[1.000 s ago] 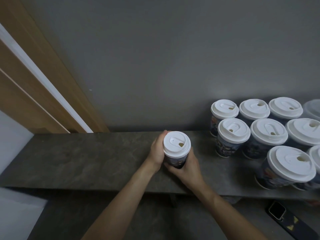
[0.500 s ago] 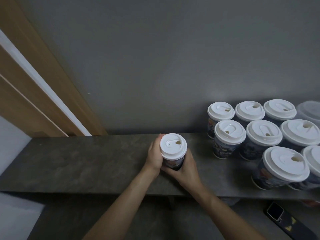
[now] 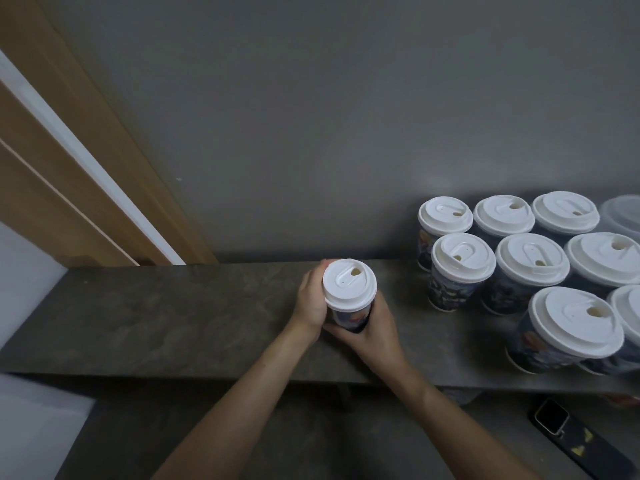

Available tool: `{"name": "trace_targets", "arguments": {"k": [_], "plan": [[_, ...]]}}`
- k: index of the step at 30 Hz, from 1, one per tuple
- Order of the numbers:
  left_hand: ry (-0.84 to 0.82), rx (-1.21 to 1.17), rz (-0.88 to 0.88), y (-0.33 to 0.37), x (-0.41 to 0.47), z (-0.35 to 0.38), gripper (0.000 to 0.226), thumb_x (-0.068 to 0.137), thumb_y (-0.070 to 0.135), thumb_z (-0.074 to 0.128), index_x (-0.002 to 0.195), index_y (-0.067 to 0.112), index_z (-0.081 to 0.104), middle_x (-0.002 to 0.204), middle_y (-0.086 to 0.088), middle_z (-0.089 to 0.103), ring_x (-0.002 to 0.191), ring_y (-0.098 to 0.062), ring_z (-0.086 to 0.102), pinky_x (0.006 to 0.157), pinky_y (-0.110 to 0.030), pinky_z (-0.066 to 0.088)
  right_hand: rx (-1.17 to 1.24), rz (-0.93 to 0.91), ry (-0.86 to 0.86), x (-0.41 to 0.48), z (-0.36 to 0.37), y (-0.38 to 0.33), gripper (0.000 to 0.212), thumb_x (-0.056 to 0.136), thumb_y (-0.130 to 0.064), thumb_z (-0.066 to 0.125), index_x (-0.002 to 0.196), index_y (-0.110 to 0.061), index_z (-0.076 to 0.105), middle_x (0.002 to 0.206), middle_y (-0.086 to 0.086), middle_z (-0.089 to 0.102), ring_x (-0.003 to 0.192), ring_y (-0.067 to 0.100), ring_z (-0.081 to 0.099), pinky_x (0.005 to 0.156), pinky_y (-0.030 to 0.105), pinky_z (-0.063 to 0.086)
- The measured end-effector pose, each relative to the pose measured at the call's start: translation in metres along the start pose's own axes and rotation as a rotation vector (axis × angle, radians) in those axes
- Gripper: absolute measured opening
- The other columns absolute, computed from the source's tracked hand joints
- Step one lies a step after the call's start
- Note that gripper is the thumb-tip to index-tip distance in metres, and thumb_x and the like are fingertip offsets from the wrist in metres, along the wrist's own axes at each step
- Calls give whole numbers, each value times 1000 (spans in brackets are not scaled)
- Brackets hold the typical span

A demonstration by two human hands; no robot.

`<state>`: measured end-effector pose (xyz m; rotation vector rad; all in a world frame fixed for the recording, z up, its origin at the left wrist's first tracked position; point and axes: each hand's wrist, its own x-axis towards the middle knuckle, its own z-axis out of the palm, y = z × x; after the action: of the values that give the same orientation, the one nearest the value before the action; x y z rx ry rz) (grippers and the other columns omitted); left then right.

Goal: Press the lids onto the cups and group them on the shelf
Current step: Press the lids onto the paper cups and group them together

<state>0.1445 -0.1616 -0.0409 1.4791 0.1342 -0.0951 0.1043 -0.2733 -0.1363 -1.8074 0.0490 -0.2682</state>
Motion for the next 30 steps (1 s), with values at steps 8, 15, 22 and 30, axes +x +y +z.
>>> {"name": "trace_targets", "arguments": {"k": [8, 15, 22, 30], "plan": [[-160, -11, -190, 4, 15, -9, 36, 99, 34, 56, 87, 6, 76, 95, -11, 74, 93, -21, 65, 90, -36, 47, -27, -10, -34, 0, -3, -3, 82, 64, -14, 95, 133, -31, 52, 126, -28, 59, 120, -12, 56, 94, 3, 41], [-67, -12, -114, 2, 8, -4, 40, 102, 28, 51, 76, 19, 81, 87, -1, 77, 85, -11, 69, 85, -32, 51, -5, 25, 11, -1, -2, -3, 77, 63, -25, 99, 119, -42, 49, 122, -18, 64, 113, -13, 59, 88, 6, 44], [-183, -33, -34, 9, 7, -2, 40, 100, 14, 43, 90, 7, 80, 99, -12, 78, 94, -19, 72, 87, -33, 54, 3, 6, -33, -1, 0, 1, 83, 65, -27, 97, 133, -32, 49, 132, -16, 61, 123, -8, 56, 97, 8, 43], [-153, -48, -89, 7, 11, -1, 42, 106, 22, 39, 103, 6, 77, 106, -14, 77, 100, -22, 71, 93, -36, 53, -52, 14, -10, 1, 0, 4, 79, 67, -35, 90, 130, -42, 43, 131, -10, 60, 123, -4, 56, 101, 23, 50]]}}
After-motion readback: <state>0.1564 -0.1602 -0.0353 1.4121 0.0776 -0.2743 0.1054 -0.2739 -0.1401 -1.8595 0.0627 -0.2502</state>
